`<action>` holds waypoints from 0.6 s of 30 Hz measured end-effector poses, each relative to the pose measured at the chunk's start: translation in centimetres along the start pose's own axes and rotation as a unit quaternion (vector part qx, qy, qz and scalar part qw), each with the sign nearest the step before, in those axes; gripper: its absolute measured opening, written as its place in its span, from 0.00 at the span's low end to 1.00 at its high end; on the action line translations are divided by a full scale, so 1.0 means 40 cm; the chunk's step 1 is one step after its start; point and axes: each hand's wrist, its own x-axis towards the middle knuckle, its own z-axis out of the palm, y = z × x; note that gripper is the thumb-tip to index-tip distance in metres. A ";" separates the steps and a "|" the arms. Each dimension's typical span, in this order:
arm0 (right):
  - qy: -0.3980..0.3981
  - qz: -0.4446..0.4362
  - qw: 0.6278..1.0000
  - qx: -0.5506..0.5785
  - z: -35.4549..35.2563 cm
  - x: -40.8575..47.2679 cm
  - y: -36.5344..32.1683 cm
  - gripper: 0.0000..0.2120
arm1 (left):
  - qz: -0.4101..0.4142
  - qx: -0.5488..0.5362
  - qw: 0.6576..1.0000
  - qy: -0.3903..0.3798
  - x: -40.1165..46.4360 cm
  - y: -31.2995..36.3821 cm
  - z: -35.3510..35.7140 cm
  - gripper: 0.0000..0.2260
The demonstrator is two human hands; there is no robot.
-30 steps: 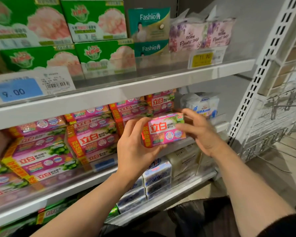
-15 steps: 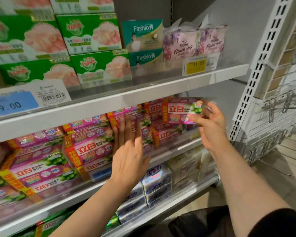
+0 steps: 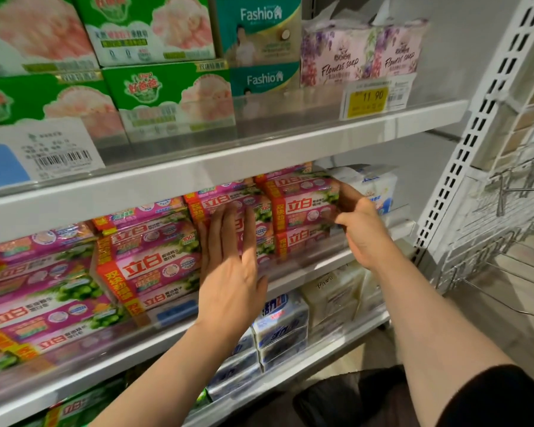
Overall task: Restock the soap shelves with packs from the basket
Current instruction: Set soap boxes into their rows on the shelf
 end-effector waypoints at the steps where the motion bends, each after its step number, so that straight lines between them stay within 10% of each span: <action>1: 0.010 0.004 1.000 -0.017 0.016 0.006 0.002 0.27 | -0.004 0.008 1.000 0.007 -0.002 0.001 0.003 0.39; 15: 0.071 -0.011 0.996 -0.044 0.045 -0.007 0.008 0.13 | -0.031 -0.140 0.989 0.047 0.007 -0.013 0.006 0.49; 18: 0.046 -0.012 0.996 -0.069 0.030 -0.025 -0.003 0.23 | -0.023 -0.138 0.987 0.076 0.001 -0.006 0.004 0.48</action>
